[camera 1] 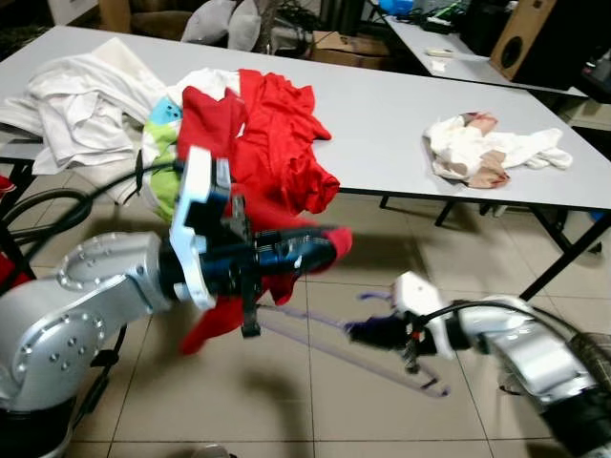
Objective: Hang hanger
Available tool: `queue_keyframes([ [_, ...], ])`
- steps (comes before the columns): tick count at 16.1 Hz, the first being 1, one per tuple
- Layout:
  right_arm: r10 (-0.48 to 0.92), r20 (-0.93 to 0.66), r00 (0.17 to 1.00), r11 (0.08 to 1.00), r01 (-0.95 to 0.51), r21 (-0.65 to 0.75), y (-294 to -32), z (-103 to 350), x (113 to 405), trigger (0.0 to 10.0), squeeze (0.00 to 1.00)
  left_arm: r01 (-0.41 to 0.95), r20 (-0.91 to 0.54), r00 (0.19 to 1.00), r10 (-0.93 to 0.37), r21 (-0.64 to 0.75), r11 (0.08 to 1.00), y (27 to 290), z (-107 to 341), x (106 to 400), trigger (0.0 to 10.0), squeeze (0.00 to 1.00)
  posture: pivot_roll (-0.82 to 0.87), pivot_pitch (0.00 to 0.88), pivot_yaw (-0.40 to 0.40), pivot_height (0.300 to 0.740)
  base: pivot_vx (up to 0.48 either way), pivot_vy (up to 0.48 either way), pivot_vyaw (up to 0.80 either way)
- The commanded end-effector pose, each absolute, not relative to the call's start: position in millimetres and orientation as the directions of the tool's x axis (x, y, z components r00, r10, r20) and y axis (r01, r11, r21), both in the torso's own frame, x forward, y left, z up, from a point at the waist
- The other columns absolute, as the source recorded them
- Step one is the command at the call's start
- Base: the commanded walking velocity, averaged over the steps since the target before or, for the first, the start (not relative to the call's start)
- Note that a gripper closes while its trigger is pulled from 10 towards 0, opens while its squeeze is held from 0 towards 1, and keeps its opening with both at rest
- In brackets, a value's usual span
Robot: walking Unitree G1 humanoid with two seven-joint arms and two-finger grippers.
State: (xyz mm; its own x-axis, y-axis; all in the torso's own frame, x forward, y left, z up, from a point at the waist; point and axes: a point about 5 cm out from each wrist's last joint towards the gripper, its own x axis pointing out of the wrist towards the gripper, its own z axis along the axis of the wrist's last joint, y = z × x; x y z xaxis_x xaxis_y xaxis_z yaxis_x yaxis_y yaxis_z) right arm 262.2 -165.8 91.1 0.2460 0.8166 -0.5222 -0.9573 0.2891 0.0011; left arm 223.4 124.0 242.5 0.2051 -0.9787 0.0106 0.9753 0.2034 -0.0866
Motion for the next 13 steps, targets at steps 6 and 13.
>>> queue_keyframes([
  [6, 0.626, -0.453, 0.635, 0.57, -0.769, -0.29, -228.4, 141.0, 289.9, 10.0, 0.0, 0.859, -0.287, 0.503, -0.815, 0.06, 0.509, 135.8, 185.1, 272.8, 10.0, 0.0, 0.02, 0.0, -0.104, 0.74, 0.0, 0.0, 0.0],
  [13, 0.825, -0.201, 0.528, 0.498, -0.848, -0.181, -141.5, 162.9, 359.8, 10.0, 0.0, 0.997, -0.192, 0.08, -0.978, 0.013, 0.079, 92.7, 208.0, 240.3, 10.0, 0.0, 0.07, 0.0, -0.137, 0.74, 0.0, 0.0, 0.0],
])
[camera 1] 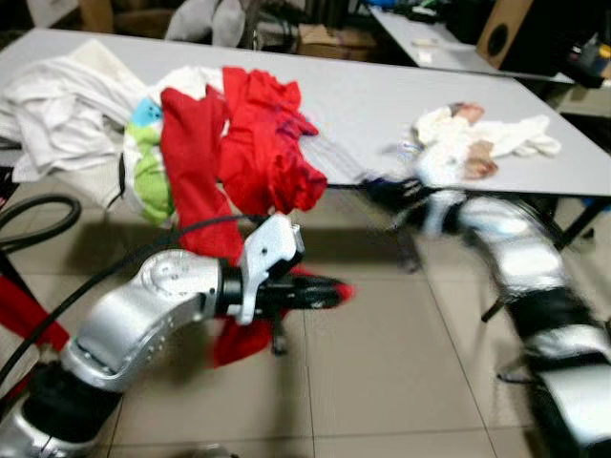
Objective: Hang hanger
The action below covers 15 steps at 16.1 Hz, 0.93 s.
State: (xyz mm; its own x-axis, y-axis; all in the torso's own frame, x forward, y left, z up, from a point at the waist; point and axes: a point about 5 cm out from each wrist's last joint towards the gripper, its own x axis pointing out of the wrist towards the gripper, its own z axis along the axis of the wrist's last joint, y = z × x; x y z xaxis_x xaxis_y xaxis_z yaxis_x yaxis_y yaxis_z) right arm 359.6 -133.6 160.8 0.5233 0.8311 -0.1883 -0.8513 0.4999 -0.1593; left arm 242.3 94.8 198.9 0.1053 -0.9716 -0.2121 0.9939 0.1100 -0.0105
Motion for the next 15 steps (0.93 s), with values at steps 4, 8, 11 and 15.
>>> queue_keyframes([
  [4, 0.903, -0.344, 0.258, 0.27, -0.963, -0.014, -103.0, 120.5, 345.1, 10.0, 0.0, 0.998, -0.026, -0.068, -0.997, 0.006, -0.068, 97.8, 254.8, 222.6, 10.0, 0.0, 0.11, 0.0, -0.165, 0.74, 0.0, 0.0, 0.0],
  [8, 0.884, -0.467, 0.01, 0.054, -0.995, 0.082, -104.5, 75.5, 309.0, 10.0, 0.0, 0.995, 0.166, -0.098, -0.981, 0.009, -0.098, 95.8, 282.6, 225.2, 10.0, 0.0, 0.1, 0.0, -0.149, 0.74, 0.0, 0.0, 0.0],
  [11, 0.863, -0.505, -0.016, 0.056, -0.99, 0.127, -125.3, 52.5, 290.2, 10.0, 0.0, 0.994, 0.232, -0.104, -0.967, -0.015, -0.11, 96.3, 292.2, 227.8, 10.0, 0.0, 0.07, 0.0, -0.129, 0.74, 0.0, 0.0, 0.0],
  [15, 0.798, -0.461, 0.387, 0.415, -0.909, -0.046, -176.6, 61.7, 295.7, 10.0, 0.0, 0.953, -0.004, 0.297, -0.955, -0.062, 0.297, 100.4, 236.3, 270.7, 10.0, 0.0, 0.05, 0.0, -0.114, 0.74, 0.0, 0.0, 0.0],
])
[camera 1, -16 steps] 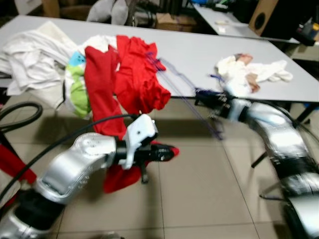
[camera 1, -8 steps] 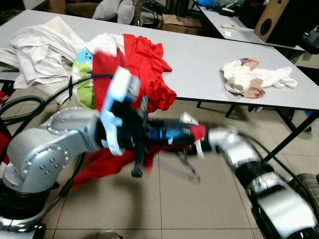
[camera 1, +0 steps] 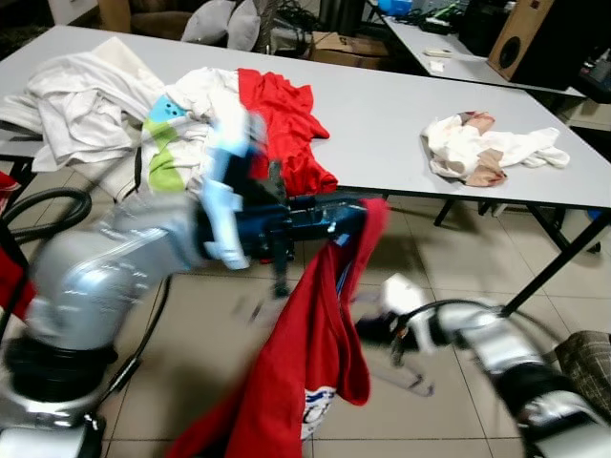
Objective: Hang hanger
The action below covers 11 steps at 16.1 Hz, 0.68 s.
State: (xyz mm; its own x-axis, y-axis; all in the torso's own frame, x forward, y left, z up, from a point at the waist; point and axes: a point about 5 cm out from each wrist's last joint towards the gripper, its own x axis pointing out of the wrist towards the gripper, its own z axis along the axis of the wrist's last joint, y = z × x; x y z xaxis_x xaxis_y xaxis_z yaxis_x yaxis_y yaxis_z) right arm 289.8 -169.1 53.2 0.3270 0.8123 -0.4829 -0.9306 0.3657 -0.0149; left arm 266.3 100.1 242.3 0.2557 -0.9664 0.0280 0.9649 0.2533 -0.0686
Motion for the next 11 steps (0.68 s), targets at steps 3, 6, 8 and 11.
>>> queue_keyframes([
  [3, 0.567, -0.451, 0.689, 0.72, -0.681, -0.135, -215.9, 62.7, 290.4, 10.0, 0.0, 0.79, -0.265, 0.584, -0.767, -0.029, 0.612, 116.5, 174.4, 289.1, 10.0, 0.0, 0.03, 0.0, -0.103, 0.74, 0.0, 0.0, 0.0],
  [6, 0.48, -0.385, 0.788, 0.816, -0.562, -0.135, -221.5, 68.7, 264.6, 10.0, 0.0, 0.644, -0.373, 0.704, -0.605, -0.025, 0.765, 125.6, 146.0, 292.1, 10.0, 0.0, 0.0, 0.0, -0.079, 0.74, 0.0, 0.0, 0.0],
  [8, 0.497, -0.322, 0.806, 0.827, -0.552, -0.107, -211.8, 77.8, 250.6, 10.0, 0.0, 0.549, -0.36, 0.774, -0.521, -0.03, 0.835, 129.6, 135.3, 297.7, 10.0, 0.0, -0.03, 0.0, -0.047, 0.74, 0.0, 0.0, 0.0],
  [11, 0.416, -0.281, 0.865, 0.889, -0.451, -0.074, -197.9, 81.1, 241.2, 10.0, 0.0, 0.46, -0.266, 0.855, -0.446, -0.011, 0.888, 135.4, 127.5, 301.3, 10.0, 0.0, -0.06, 0.0, -0.022, 0.74, 0.0, 0.0, 0.0],
])
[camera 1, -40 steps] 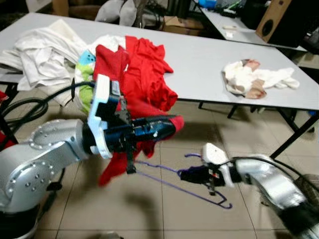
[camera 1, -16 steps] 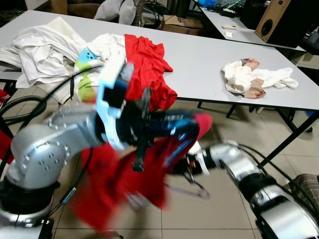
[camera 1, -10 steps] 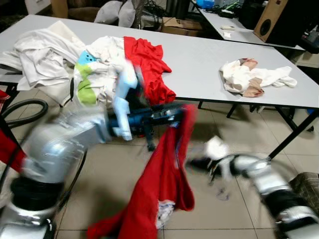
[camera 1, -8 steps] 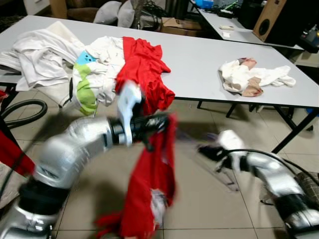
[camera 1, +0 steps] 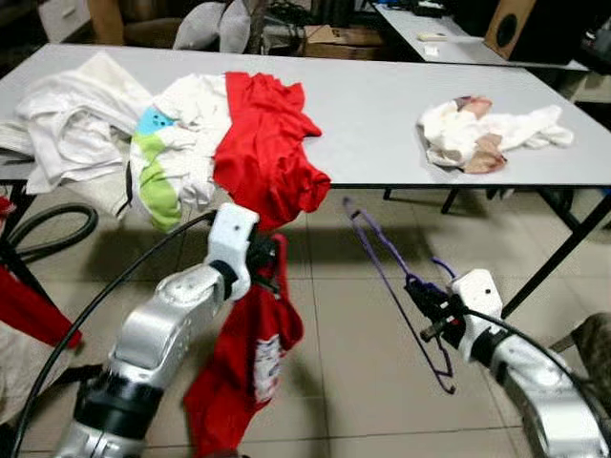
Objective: Hang hanger
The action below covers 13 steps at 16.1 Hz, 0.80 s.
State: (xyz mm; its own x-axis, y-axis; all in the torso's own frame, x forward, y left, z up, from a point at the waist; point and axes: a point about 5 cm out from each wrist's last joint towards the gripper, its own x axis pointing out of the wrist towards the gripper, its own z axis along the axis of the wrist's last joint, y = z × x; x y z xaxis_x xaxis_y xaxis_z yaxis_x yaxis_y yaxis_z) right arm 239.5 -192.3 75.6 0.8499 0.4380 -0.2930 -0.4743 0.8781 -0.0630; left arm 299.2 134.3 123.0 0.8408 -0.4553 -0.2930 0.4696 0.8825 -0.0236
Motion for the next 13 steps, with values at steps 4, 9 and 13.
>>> queue_keyframes([
  [4, 0.517, -0.257, 0.816, 0.836, -0.546, -0.056, -179.9, 103.6, 236.6, 10.0, 0.0, 0.415, -0.328, 0.864, -0.381, 0.037, 0.909, 140.2, 119.6, 304.6, 10.0, 0.0, -0.06, 0.0, -0.028, 0.74, 0.0, 0.0, 0.0],
  [9, 0.706, -0.498, 0.503, 0.562, -0.826, -0.037, -204.5, 113.8, 195.0, 10.0, 0.0, 0.424, -0.319, 0.873, -0.369, 0.124, 0.897, 147.0, 133.2, 328.9, 10.0, 0.0, -0.05, 0.0, -0.01, 0.74, 0.0, 0.0, 0.0],
  [13, 0.768, -0.511, 0.386, 0.488, -0.869, 0.077, -203.4, 115.3, 180.2, 10.0, 0.0, 0.44, -0.307, 0.871, -0.384, 0.137, 0.888, 145.0, 143.4, 338.7, 10.0, 0.0, -0.05, 0.0, -0.004, 0.74, 0.0, 0.0, 0.0],
])
